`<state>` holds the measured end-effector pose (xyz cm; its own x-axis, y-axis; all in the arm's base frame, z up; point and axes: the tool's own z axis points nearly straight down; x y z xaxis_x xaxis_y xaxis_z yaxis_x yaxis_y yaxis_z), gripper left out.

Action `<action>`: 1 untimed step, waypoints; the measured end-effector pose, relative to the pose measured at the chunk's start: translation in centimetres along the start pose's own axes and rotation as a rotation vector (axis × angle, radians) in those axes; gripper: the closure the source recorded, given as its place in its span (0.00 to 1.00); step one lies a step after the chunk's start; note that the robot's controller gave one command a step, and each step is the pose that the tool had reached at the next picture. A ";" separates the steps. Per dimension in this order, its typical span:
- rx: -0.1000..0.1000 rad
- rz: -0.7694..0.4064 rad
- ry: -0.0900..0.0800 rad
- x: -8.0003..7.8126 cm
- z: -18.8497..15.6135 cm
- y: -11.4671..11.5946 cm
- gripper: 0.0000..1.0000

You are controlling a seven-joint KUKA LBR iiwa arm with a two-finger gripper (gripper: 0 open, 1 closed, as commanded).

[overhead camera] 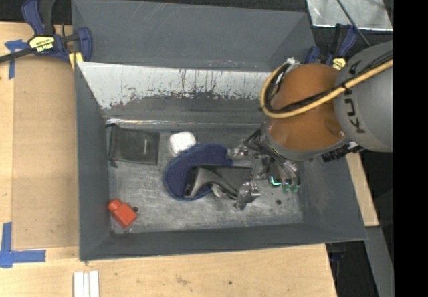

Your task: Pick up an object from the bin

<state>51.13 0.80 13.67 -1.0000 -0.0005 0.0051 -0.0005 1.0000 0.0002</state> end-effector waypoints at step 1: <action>-0.004 0.065 -0.015 -2.0 6.3 -1.8 0.00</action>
Offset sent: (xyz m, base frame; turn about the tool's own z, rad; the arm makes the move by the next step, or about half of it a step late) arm 0.0154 -0.0192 -0.0667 0.0691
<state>53.06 -0.97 7.39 -0.9978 0.0649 -0.0100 0.0649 0.9979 0.0044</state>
